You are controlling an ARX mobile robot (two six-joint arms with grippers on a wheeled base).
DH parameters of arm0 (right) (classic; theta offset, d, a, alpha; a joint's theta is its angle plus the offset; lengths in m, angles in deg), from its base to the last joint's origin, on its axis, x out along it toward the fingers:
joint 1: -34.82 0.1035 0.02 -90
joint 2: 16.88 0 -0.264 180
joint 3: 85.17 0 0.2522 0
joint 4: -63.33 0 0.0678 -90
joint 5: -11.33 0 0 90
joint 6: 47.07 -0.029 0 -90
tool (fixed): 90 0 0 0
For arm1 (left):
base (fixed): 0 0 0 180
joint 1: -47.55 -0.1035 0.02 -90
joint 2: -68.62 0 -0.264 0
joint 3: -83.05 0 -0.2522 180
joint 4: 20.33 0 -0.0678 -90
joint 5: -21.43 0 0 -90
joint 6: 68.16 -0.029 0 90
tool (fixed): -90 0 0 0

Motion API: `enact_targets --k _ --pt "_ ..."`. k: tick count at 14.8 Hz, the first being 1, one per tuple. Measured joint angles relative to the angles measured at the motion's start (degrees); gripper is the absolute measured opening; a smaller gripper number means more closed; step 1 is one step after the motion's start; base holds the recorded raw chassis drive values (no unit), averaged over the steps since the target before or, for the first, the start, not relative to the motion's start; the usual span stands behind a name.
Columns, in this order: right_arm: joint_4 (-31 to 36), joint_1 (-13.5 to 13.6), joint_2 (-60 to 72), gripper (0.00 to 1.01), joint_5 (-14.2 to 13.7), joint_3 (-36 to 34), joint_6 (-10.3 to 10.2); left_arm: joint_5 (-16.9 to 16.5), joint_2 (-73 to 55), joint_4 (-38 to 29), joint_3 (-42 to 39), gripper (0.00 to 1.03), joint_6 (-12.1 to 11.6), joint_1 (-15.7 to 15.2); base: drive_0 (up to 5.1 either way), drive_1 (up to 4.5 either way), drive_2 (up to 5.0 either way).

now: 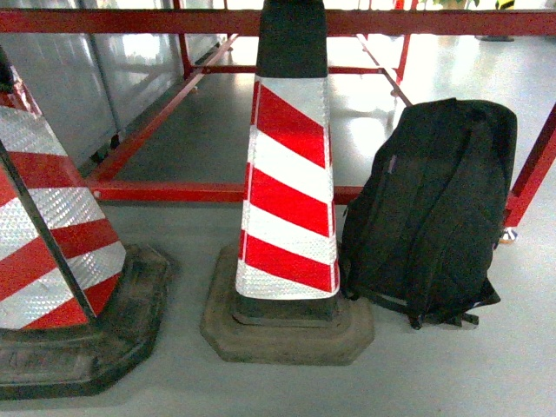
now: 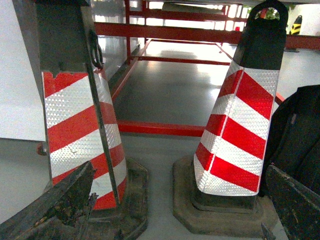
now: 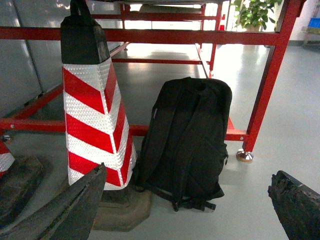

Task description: Sort blue parts and orange caps into right shelf containers

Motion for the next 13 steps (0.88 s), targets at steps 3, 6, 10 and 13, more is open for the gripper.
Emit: enact_targets --k 3,6,10,13 --pt "0.00 0.00 0.00 0.98 0.00 0.00 0.00 0.00 0.00 0.02 0.00 0.98 0.00 0.00 0.0 0.00 0.0" --pt "0.00 0.00 0.00 0.98 0.00 0.00 0.00 0.00 0.00 0.00 0.00 0.98 0.00 0.00 0.0 0.00 0.0" --pt "0.00 0.00 0.00 0.98 0.00 0.00 -0.02 0.00 0.00 0.00 0.00 0.98 0.00 0.00 0.0 0.00 0.0" --pt "0.00 0.00 0.00 0.98 0.00 0.00 0.00 0.00 0.00 0.00 0.00 0.98 0.00 0.00 0.0 0.00 0.0"
